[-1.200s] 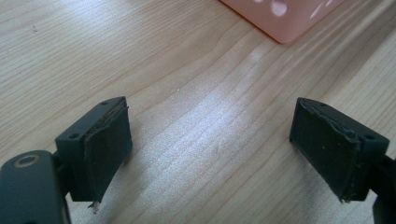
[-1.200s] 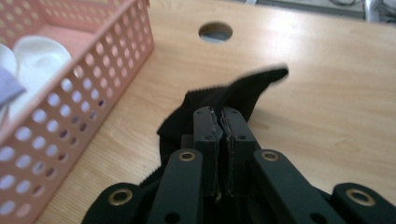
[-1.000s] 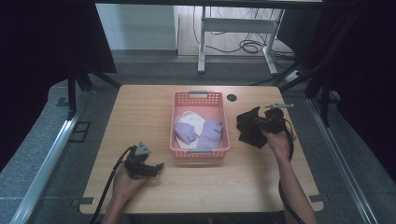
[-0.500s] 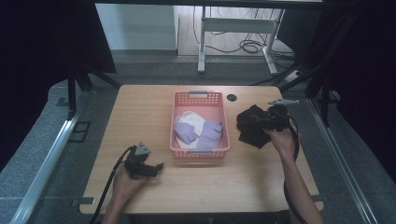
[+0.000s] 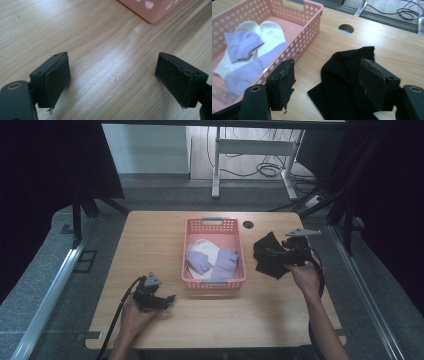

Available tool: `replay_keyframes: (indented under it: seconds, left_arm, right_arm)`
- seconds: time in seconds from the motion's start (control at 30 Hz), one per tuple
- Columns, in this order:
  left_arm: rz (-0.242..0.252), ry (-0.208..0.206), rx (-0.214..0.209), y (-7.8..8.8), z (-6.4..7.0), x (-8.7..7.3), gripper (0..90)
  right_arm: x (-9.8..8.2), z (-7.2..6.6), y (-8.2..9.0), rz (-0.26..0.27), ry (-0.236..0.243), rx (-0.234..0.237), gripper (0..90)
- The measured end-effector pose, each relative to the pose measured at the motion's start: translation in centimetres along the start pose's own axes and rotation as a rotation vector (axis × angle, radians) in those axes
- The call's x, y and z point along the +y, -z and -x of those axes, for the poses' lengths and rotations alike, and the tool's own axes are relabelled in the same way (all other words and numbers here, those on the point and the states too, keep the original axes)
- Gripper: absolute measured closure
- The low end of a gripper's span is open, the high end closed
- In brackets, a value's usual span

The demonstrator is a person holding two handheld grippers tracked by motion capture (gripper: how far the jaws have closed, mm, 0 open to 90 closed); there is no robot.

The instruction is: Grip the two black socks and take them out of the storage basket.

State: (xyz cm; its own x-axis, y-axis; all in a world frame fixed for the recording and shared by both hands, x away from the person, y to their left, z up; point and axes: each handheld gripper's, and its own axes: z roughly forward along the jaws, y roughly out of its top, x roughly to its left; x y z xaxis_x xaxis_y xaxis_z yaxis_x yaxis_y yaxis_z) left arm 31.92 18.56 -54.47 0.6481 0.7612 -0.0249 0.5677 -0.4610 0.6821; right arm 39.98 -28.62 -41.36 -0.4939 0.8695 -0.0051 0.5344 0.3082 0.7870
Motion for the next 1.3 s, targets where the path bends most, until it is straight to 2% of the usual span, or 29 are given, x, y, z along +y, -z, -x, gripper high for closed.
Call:
replay_keyframes:
  seconds: [0.33, 0.57, 0.8, 1.1, 1.3]
  left_arm:
    - [0.000, 0.000, 0.000, 0.0, 0.0, 0.0, 12.7]
    - [0.003, 0.003, 0.000, 0.0, 0.0, 0.0, 12.7]
    - [0.004, 0.003, 0.000, 0.0, 0.0, 0.0, 12.7]
    - [0.004, 0.004, 0.000, 0.0, 0.0, 0.0, 12.7]
    - [0.004, 0.004, 0.000, 0.0, 0.0, 0.0, 12.7]
  right_arm:
    - [-3.0, -1.7, 0.0, 0.005, 0.007, 0.046, 22.6]
    - [-4.7, -2.1, -0.2, 0.002, -0.005, 0.060, 21.3]
    - [-6.5, -2.6, -0.7, -0.006, 0.005, 0.070, 21.3]
    - [-9.1, -3.0, -2.5, -0.088, 0.031, 0.069, 22.3]
    - [-9.8, -3.0, -3.2, -0.133, 0.040, 0.071, 22.4]
